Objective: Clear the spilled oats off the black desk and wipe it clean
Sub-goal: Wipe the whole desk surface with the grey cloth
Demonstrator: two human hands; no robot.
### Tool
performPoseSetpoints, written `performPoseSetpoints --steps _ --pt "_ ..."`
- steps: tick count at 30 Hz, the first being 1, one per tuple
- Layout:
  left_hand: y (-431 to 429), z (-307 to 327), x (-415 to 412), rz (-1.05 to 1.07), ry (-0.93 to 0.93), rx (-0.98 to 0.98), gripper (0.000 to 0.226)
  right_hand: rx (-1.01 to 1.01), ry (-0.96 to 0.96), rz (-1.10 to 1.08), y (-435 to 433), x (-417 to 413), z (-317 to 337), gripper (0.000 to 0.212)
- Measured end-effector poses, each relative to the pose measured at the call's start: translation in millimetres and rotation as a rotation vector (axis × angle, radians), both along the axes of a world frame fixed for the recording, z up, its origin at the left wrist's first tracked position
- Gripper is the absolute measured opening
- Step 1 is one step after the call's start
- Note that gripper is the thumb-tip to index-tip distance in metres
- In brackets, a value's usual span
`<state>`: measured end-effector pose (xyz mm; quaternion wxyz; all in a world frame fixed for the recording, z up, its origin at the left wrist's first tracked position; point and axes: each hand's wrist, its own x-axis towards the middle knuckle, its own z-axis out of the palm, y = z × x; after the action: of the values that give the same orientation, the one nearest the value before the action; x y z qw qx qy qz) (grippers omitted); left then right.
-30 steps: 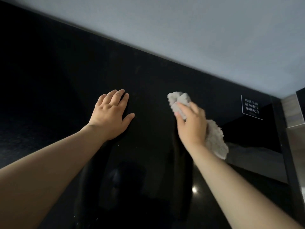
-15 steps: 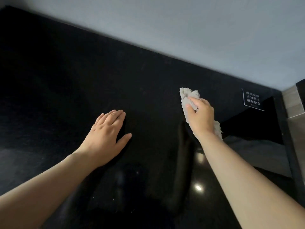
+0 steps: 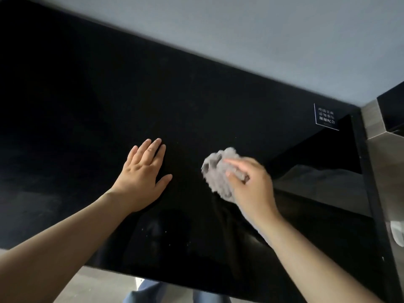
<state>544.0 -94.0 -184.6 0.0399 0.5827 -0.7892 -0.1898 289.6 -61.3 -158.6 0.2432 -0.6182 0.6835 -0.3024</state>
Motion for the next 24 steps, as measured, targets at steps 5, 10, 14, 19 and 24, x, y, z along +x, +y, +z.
performPoseSetpoints --steps 5,10,14,19,24 --pt "10 3 6 -0.005 -0.04 0.009 0.075 -0.073 0.118 -0.309 -82 -23 -17 0.028" --pt "7 -2 7 -0.007 -0.062 -0.029 0.075 -0.094 0.416 -0.148 -67 11 -31 0.031" --pt "9 -11 8 -0.014 -0.076 0.012 0.075 -0.089 0.32 0.163 31 37 -37 0.035" --pt "7 -5 2 -0.005 -0.097 0.007 0.075 0.091 -0.085 0.132 84 22 -1 0.033" --pt "5 0 6 -0.009 -0.125 -0.016 0.075 0.1 -0.119 -0.277 0 -7 14 0.037"
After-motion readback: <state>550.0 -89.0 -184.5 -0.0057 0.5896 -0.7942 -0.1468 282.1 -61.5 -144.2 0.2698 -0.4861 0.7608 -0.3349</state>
